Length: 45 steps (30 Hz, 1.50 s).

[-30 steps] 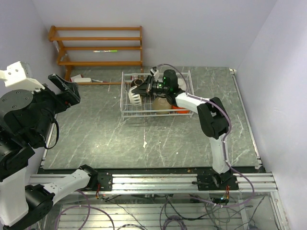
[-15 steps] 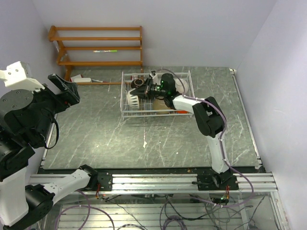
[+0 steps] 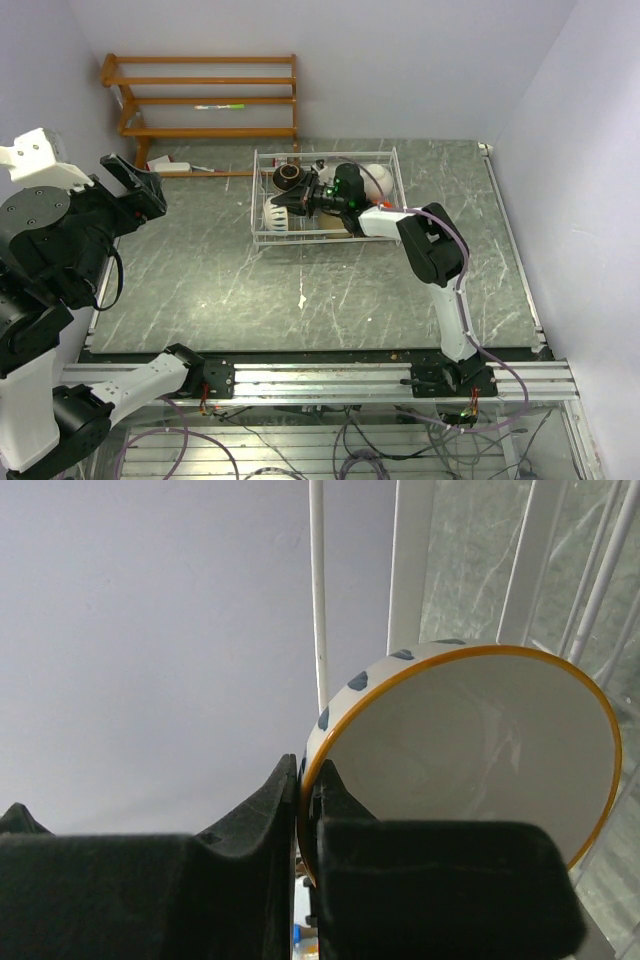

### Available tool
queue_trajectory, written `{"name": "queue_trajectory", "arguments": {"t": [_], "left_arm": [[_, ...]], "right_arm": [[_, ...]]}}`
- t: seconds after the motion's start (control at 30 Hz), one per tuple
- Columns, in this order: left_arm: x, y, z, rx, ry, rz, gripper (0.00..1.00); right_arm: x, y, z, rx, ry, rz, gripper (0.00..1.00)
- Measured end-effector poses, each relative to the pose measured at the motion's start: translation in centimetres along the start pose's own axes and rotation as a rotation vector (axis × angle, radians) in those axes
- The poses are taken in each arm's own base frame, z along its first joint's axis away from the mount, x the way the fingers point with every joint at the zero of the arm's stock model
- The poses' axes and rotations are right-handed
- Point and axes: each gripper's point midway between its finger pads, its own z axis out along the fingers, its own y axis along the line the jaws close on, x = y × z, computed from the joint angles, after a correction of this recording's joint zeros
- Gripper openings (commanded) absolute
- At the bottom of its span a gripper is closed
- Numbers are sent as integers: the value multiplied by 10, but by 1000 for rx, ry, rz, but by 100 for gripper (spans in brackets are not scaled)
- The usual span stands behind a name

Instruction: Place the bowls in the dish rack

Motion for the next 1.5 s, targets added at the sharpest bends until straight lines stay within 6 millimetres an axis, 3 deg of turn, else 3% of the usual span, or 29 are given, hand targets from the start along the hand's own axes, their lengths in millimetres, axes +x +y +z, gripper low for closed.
{"name": "queue_trajectory", "arguments": {"t": [0.5,0.63,1.5], "left_arm": [[5,-1,4,-5,12,9,99],[6,-3,7,-4,12,9,99],[17,-16,24,6,33,16,99]], "right_arm": [[-14,-13,-29,101,-67,33,20],[-19,-18,-41,152,-62,25,20],[-51,-41,-81,442,-97,-129,42]]}}
